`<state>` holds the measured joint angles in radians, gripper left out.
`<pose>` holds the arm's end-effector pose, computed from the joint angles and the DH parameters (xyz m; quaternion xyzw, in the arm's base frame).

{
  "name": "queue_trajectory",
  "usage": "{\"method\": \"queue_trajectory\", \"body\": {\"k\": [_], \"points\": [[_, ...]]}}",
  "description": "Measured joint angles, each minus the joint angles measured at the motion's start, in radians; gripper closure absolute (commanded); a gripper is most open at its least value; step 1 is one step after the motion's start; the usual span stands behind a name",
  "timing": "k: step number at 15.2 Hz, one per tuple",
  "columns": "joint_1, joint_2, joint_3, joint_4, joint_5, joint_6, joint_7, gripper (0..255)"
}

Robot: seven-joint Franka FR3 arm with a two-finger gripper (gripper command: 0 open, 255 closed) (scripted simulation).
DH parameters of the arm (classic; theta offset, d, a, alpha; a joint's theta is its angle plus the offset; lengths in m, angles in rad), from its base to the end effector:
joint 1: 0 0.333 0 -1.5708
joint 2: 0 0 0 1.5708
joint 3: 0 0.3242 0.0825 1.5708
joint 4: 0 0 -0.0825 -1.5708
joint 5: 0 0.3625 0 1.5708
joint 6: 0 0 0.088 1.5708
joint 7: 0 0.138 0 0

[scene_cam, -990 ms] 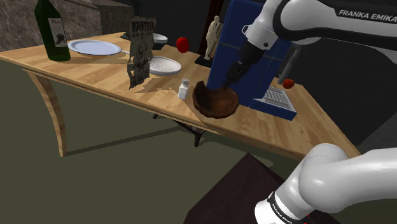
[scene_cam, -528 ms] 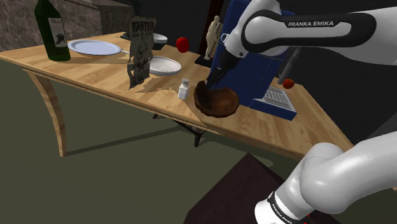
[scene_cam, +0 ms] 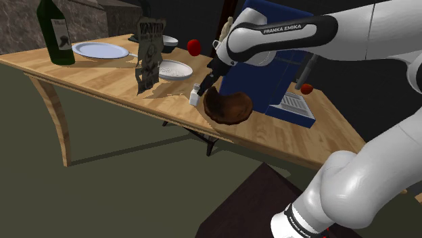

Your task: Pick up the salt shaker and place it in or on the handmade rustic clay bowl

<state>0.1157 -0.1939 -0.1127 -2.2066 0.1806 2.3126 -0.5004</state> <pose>0.5067 0.0070 0.4809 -0.9657 -0.1958 -0.1641 0.0467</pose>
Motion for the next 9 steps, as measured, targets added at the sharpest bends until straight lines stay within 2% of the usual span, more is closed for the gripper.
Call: {"method": "queue_trajectory", "body": {"k": [9], "points": [[0.012, 0.090, 0.000, -0.005, 0.034, 0.098, -0.035, 0]]}}
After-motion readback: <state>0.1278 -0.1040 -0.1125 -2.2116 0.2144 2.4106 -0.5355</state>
